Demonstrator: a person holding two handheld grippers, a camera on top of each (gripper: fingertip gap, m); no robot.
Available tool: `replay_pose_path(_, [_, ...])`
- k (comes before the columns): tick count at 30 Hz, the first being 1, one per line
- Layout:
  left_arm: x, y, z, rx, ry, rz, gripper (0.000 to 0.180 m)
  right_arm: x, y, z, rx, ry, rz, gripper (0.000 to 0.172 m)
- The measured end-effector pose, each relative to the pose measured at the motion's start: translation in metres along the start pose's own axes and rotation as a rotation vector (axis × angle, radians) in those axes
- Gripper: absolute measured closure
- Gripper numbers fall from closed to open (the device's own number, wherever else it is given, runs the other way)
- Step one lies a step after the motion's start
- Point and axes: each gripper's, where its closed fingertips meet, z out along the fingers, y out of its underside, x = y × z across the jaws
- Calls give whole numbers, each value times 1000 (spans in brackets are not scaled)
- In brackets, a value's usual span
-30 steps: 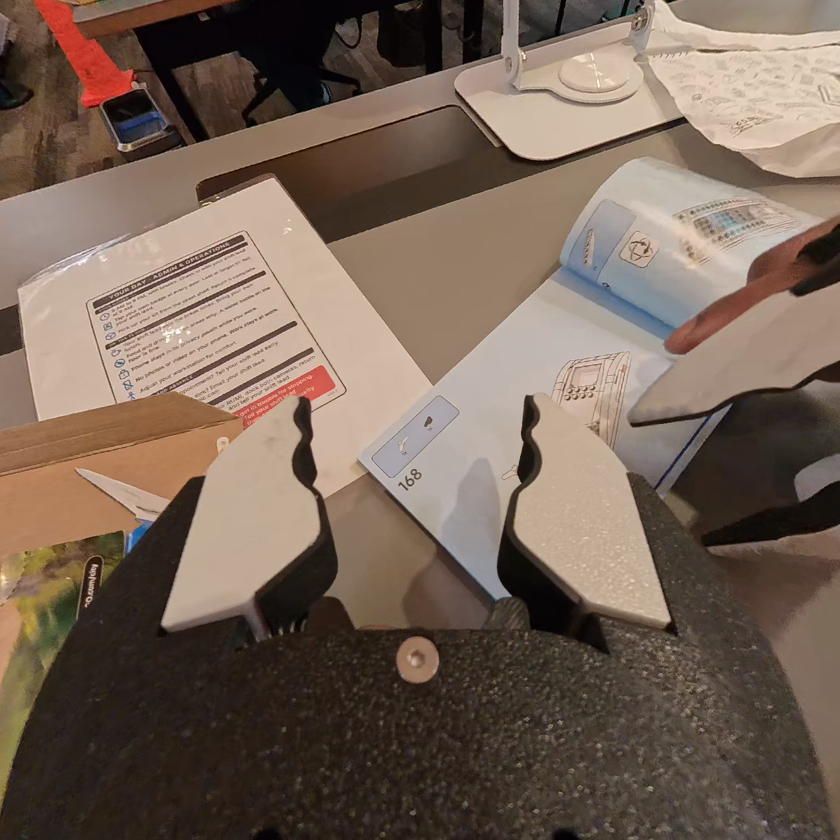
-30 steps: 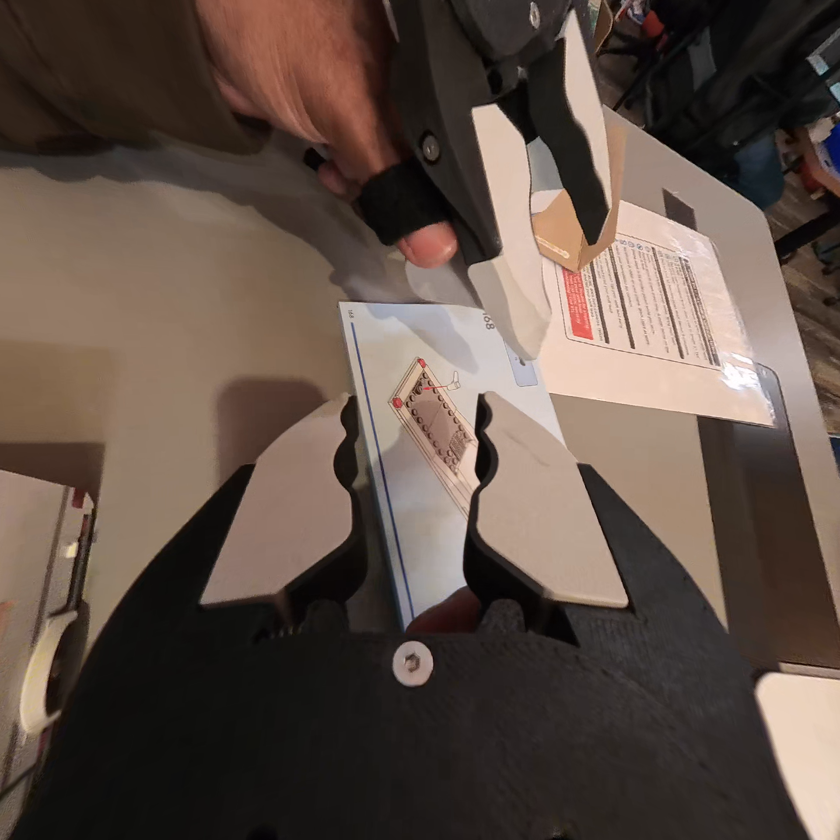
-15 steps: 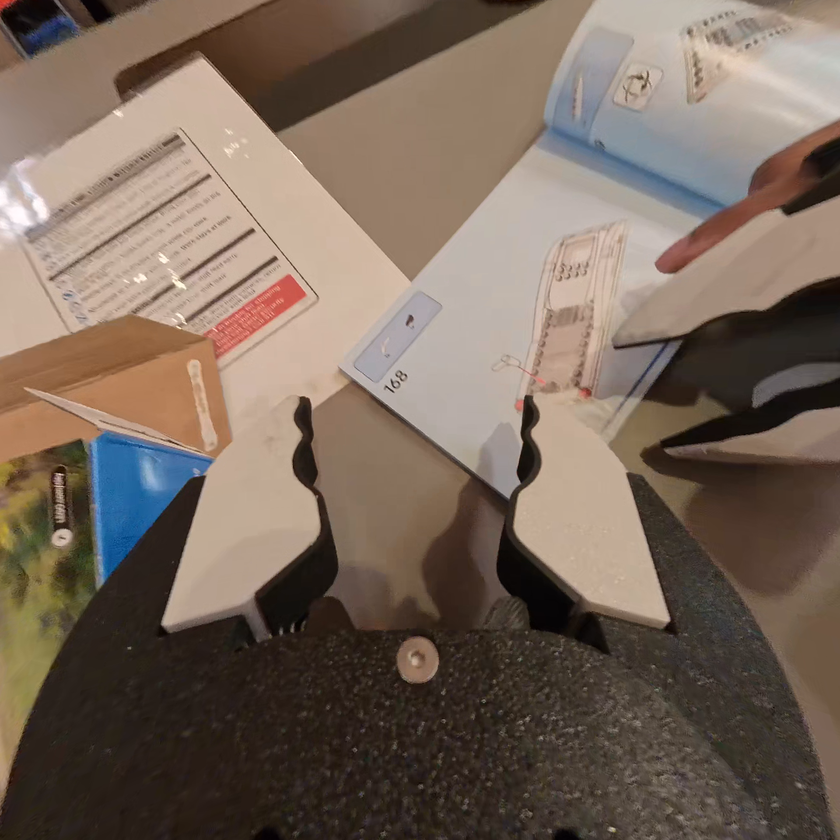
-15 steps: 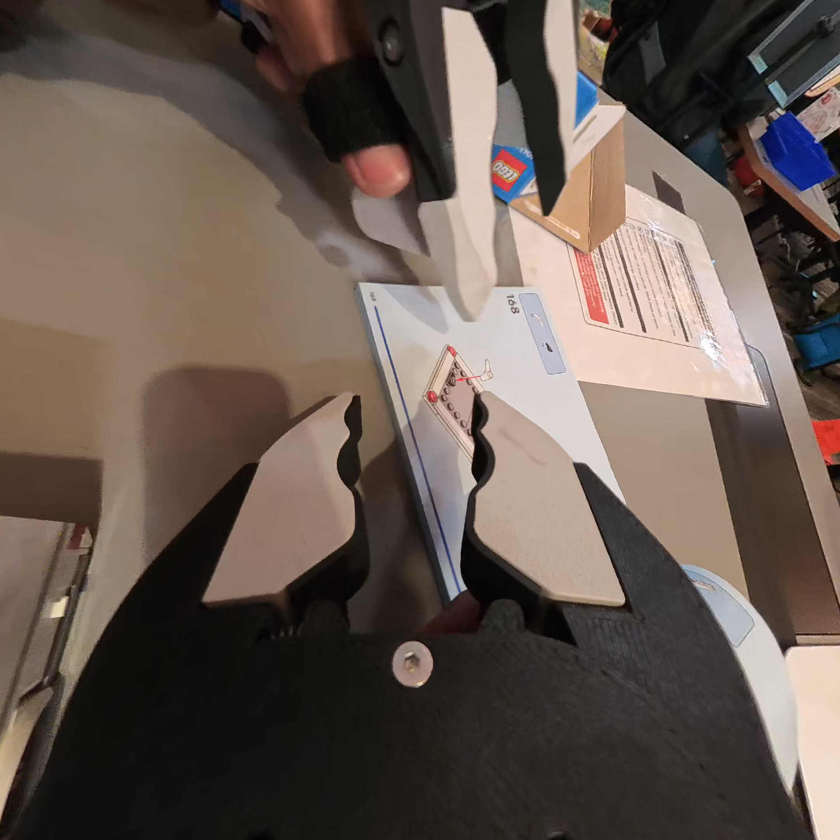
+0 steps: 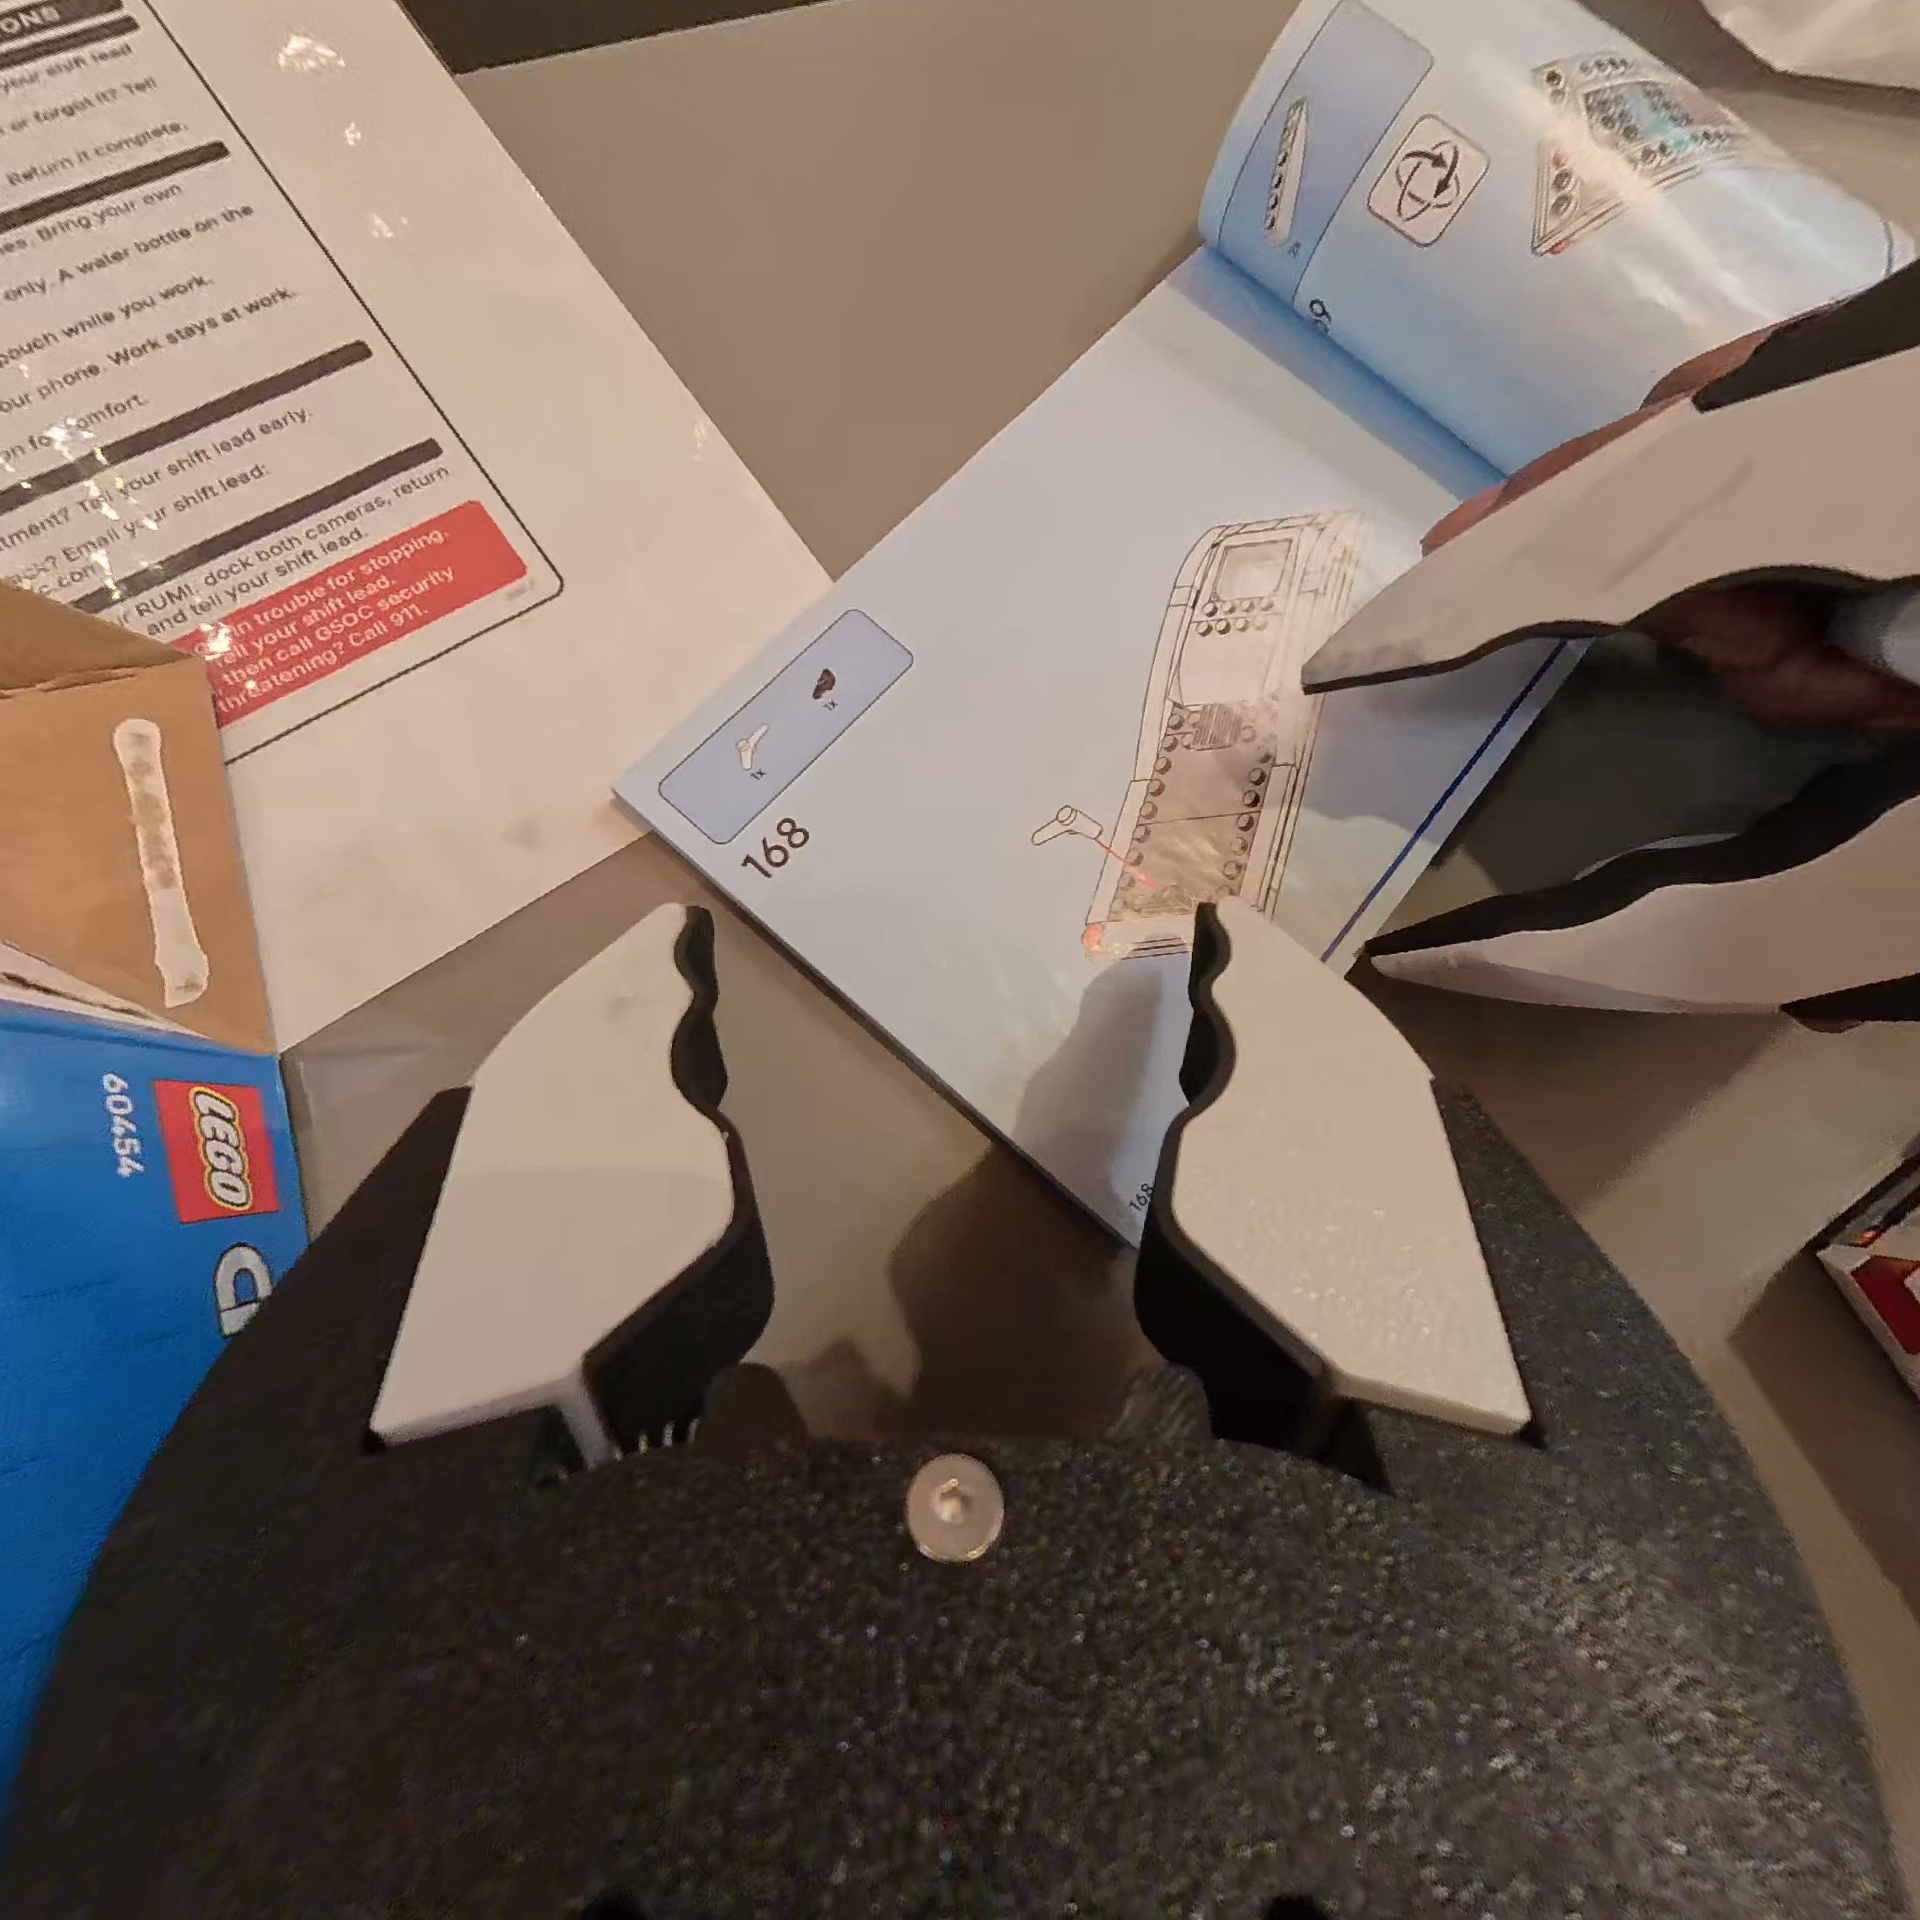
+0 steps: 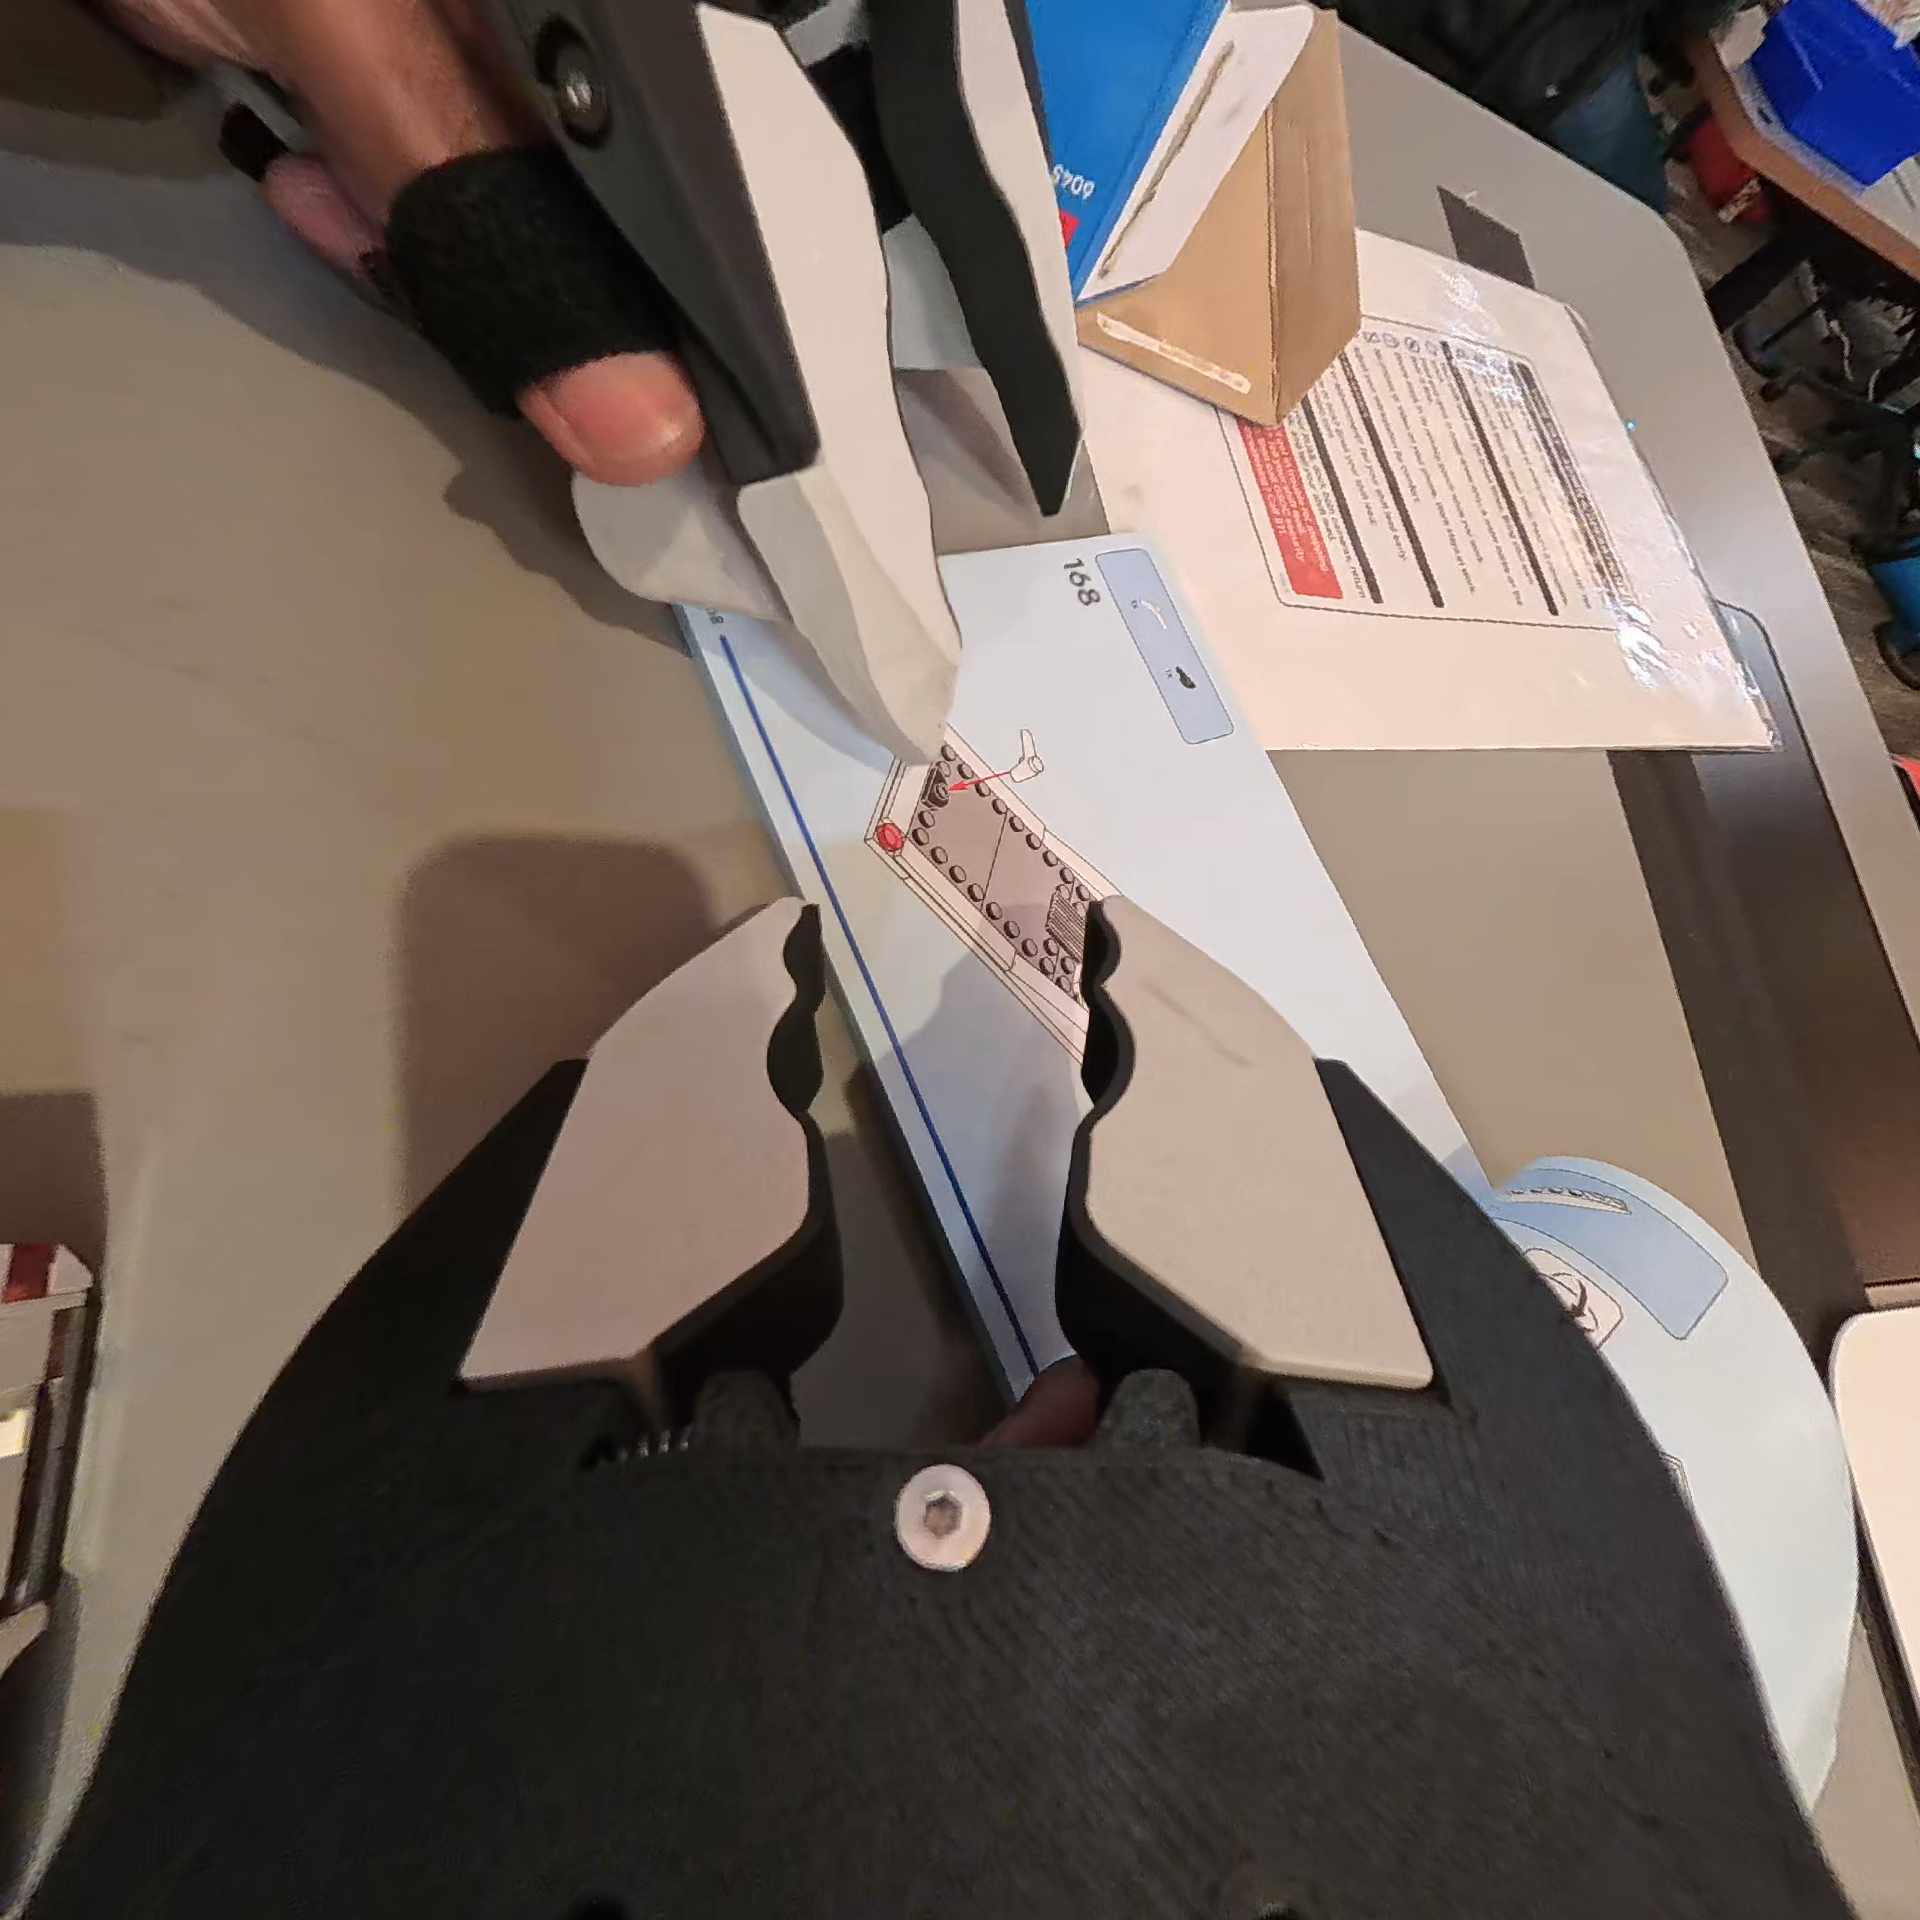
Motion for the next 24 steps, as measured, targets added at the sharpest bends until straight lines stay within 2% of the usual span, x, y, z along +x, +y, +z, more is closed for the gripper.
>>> replay_pose_path(24, [5, 1, 2, -19, -21, 34, 95, -1, 0, 0, -3, -20, 6, 124])
